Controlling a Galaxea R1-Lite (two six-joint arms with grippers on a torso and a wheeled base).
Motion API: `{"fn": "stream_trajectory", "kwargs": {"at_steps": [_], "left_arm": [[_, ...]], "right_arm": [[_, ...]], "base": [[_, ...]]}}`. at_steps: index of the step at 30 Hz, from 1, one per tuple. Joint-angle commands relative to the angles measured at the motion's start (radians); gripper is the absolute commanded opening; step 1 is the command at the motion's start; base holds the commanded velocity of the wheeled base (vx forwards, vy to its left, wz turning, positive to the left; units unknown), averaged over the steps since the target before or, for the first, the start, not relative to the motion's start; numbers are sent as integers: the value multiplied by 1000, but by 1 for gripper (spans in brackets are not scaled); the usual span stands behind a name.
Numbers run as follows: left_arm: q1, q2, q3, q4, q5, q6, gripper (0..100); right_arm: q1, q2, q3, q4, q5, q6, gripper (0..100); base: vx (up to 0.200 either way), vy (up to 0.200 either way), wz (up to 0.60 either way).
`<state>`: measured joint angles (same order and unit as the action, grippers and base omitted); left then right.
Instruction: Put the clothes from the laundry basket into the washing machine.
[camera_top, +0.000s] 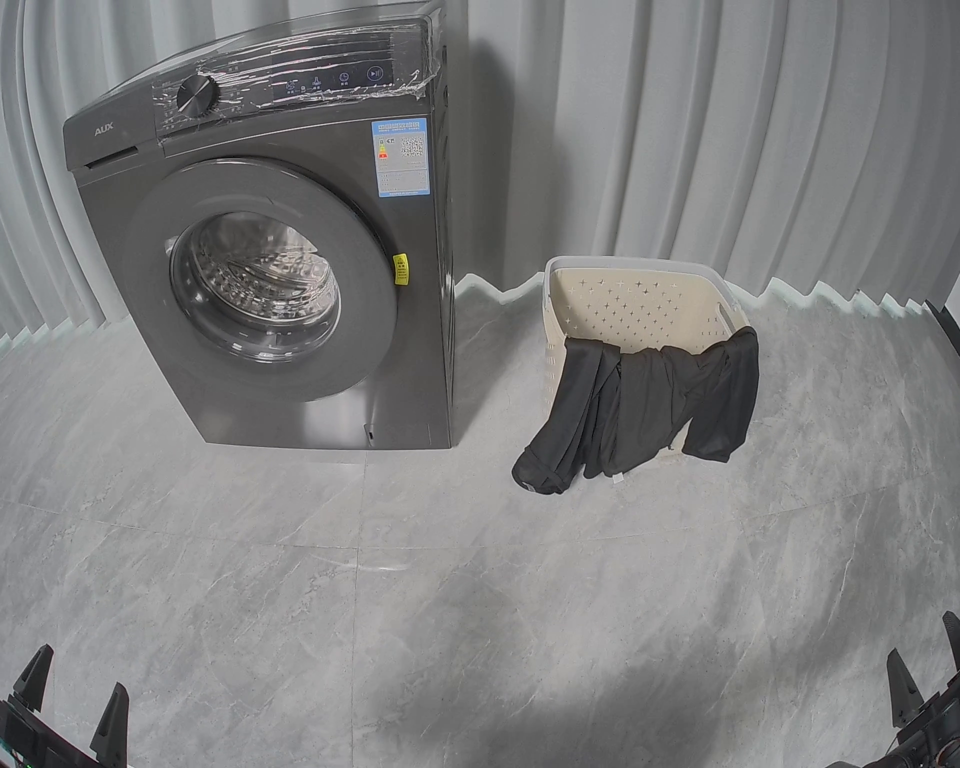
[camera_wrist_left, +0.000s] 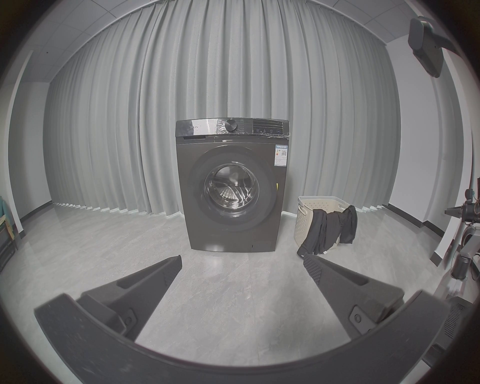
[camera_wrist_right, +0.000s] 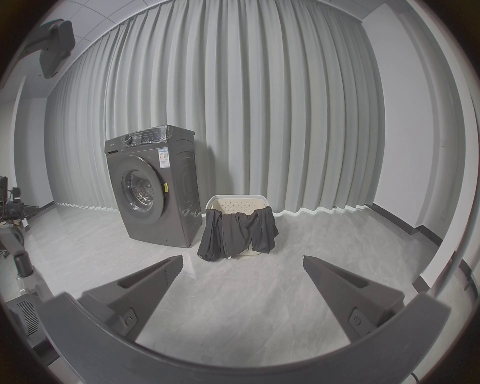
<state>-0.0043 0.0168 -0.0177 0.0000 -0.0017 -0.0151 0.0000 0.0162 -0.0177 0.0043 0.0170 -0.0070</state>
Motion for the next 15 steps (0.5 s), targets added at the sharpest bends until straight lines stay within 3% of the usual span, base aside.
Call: {"fn": "stream_trajectory", "kwargs": {"at_steps": [1,11,15], "left_arm": [[0,-15,16,0,0,1,100],[0,-15,16,0,0,-2,100],[0,-15,16,2,0,-2,100]], "right_arm": [[-2,-16,18,0,1,-1,100],[0,-16,18,0,1,-1,100],[0,-16,18,0,3,1,100]], "base": [[0,0,0],[0,0,0],[0,-200,0]]}}
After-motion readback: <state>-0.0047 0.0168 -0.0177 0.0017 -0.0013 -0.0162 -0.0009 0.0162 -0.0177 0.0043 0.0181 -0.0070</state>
